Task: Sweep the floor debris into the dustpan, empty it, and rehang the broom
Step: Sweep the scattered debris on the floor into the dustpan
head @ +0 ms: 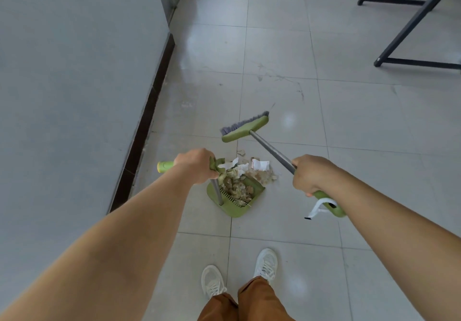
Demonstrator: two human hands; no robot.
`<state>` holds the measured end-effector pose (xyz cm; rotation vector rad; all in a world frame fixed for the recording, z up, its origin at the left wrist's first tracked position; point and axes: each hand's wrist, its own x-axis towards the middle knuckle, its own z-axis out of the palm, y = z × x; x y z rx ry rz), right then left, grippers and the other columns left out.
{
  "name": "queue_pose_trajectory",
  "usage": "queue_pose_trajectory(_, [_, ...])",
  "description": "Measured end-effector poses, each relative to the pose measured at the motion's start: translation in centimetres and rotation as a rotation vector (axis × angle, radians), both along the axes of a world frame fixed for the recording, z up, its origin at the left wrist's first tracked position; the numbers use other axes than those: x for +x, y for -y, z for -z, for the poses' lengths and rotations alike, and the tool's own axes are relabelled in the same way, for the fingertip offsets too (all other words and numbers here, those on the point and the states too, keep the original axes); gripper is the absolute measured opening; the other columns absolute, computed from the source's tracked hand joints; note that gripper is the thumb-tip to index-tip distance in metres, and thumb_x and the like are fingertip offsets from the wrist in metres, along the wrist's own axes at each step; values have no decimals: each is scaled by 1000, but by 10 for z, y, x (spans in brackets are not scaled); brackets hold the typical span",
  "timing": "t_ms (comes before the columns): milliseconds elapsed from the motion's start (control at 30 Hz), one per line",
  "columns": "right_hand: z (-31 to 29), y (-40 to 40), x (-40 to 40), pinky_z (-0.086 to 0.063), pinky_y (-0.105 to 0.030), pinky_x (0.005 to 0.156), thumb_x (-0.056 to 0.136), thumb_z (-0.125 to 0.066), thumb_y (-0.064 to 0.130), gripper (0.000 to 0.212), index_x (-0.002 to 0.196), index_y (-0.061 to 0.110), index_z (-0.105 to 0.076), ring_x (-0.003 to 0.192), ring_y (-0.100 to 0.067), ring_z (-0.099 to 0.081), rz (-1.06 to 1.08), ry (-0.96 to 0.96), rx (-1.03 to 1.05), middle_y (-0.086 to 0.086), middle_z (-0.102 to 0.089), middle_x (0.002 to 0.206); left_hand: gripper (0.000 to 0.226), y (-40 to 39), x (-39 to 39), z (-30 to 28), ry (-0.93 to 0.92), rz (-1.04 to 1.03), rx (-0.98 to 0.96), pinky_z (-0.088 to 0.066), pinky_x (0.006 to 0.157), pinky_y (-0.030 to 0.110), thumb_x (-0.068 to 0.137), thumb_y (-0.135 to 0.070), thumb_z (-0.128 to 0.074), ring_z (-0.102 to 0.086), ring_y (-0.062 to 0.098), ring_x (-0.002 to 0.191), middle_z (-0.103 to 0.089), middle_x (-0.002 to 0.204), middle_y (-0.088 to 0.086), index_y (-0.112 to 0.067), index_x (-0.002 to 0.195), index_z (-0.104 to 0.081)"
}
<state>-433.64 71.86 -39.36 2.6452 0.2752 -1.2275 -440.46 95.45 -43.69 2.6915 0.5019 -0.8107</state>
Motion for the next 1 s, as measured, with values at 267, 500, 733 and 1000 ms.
queue_pose_trajectory(267, [39,-76,12,-38,-23,47,81,-56,5,42,123,7,-57,56,-18,-50,-142,-41,73,-3,-53,71,41,0,3,7,9,19,11,-43,80,32,86,-46,-70,-60,24,103,-63,106,-2,-29,123,-62])
queue_pose_trajectory(500, [49,-71,2,-43,-32,84,89,-52,4,50,138,2,-45,113,-26,-56,-346,-107,-28,-12,-55,127,34,-6,12,7,2,5,9,-43,76,31,85,-45,-71,-62,25,97,-65,100,-1,-28,114,-64])
queue_pose_trajectory(733, [39,-39,9,-44,-28,67,84,-51,0,44,129,2,-50,73,-22,-56,-145,3,-21,-9,-59,90,34,-8,14,5,5,2,16,-44,78,33,85,-44,-72,-62,25,95,-66,102,-1,-25,112,-65])
queue_pose_trajectory(1000, [30,11,5,-44,-22,54,86,-53,8,15,97,6,-63,55,-16,-56,-22,-83,-172,-4,-69,78,32,1,18,4,15,-49,3,-43,74,32,85,-43,-72,-58,23,86,-64,94,-3,-24,110,-65])
